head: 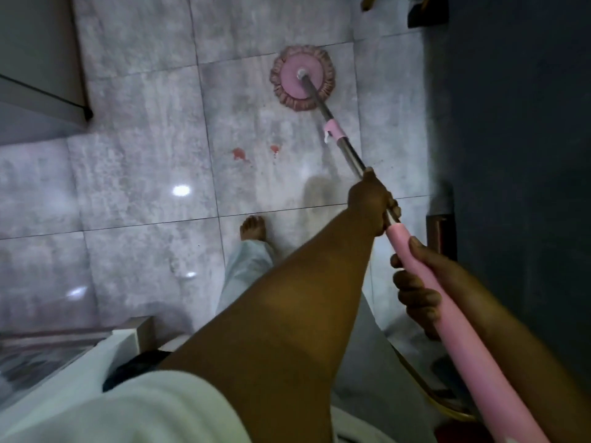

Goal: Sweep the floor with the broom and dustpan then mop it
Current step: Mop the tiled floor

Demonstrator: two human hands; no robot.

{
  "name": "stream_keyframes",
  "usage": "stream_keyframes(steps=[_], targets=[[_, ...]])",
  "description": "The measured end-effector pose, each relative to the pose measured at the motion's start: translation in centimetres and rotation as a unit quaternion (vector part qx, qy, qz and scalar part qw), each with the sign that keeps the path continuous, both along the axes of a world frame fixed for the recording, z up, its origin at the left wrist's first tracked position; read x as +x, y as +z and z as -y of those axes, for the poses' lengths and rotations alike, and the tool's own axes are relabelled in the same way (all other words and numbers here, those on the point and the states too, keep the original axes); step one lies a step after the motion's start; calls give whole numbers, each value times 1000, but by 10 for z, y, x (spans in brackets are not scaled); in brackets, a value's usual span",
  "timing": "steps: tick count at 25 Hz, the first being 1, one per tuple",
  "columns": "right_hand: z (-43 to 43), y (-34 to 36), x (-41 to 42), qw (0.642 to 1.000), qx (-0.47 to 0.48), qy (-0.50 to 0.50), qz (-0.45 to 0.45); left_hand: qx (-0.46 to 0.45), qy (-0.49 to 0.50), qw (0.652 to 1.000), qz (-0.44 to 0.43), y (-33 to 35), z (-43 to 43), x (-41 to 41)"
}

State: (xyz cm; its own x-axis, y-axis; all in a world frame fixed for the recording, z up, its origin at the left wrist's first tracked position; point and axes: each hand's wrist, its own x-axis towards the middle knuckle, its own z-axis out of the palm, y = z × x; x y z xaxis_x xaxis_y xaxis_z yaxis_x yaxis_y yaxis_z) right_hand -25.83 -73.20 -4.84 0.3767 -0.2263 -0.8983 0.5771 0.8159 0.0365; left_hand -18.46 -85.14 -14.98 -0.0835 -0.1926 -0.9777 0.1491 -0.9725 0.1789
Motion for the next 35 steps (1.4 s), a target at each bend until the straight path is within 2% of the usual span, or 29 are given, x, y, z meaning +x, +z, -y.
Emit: stream_keyframes(steps=[4,8,11,20,24,29,35], targets=[[-51,14,-33,999,21,-43,2,18,-36,998,-42,12,-54,-43],[-53,20,-16,1000,26,-13,2,13,-7,999,-42,13,-61,-25],[-49,20,15,999,20,26,-1,4,14,999,-36,8,-60,12],[-50,-9,154,985,-13,158,72,-31,120,991,57,-6,-81,186],[-66,-27,176,974,-23,215,67,-19,148,985,86,-16,-106,219],[-115,-32,127,986,-39,162,26,-17,146,985,92,-21,-145,167],[-205,-3,23,996,-21,82,6,-2,77,997,32,-5,-221,42]])
